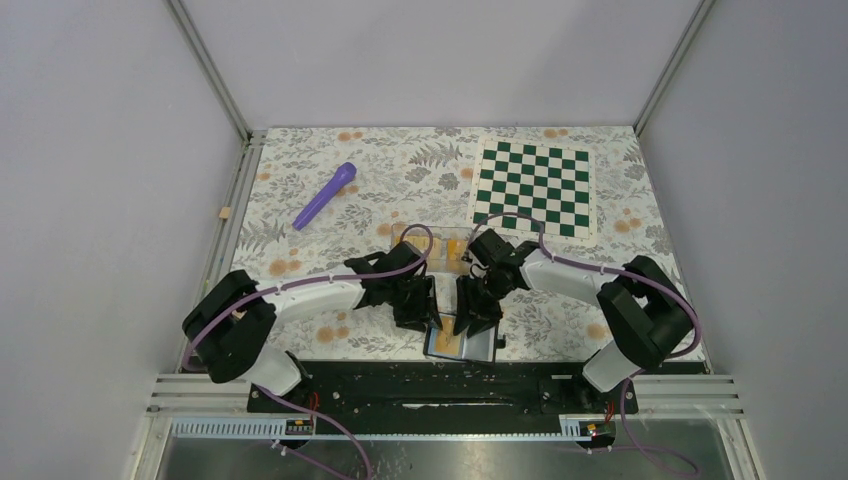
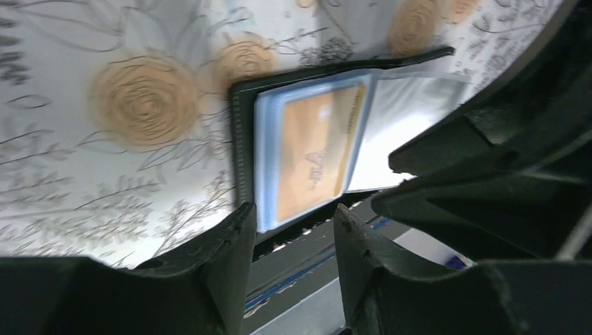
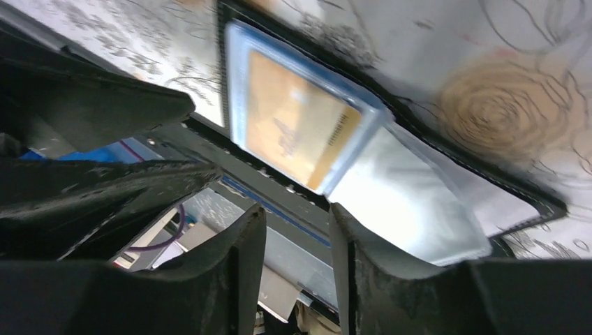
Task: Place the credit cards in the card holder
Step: Insert the credit card into the card holder, then turn over the card slot in the card holder.
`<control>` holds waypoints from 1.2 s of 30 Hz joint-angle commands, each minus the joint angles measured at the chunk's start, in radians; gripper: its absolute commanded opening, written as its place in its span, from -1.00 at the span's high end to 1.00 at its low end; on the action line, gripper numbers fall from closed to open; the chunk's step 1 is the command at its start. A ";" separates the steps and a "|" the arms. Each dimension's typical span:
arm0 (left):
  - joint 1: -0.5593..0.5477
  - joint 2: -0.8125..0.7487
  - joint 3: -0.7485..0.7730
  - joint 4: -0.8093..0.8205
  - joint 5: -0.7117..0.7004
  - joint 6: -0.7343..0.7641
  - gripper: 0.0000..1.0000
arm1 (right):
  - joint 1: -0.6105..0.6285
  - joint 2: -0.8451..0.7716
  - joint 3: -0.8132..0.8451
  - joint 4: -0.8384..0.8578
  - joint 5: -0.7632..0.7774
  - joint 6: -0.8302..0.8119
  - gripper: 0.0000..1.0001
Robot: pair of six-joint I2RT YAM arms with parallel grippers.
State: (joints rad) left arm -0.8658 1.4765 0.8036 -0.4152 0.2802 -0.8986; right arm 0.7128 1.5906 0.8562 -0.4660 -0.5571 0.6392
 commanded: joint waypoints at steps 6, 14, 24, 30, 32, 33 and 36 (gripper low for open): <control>0.001 0.083 -0.015 0.255 0.149 -0.021 0.10 | 0.006 -0.020 -0.107 -0.045 0.072 -0.027 0.46; -0.001 0.152 0.004 0.223 0.104 -0.008 0.12 | 0.007 0.007 -0.095 -0.041 0.061 -0.035 0.69; -0.013 0.126 0.085 0.029 -0.047 0.061 0.11 | 0.008 0.021 -0.086 -0.039 0.058 -0.035 1.00; -0.033 0.158 0.112 0.011 -0.052 0.063 0.11 | 0.008 0.037 -0.079 -0.038 0.053 -0.035 1.00; -0.044 0.165 0.127 -0.018 -0.078 0.065 0.11 | 0.008 0.039 -0.077 -0.037 0.053 -0.036 1.00; -0.050 0.165 0.135 -0.035 -0.093 0.067 0.11 | 0.008 0.040 -0.076 -0.037 0.053 -0.035 1.00; -0.062 0.161 0.152 -0.071 -0.134 0.078 0.11 | 0.008 0.043 -0.074 -0.036 0.054 -0.035 1.00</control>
State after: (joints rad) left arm -0.9104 1.6302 0.9123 -0.4133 0.2398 -0.8516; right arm 0.7136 1.6207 0.7525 -0.4950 -0.5140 0.6140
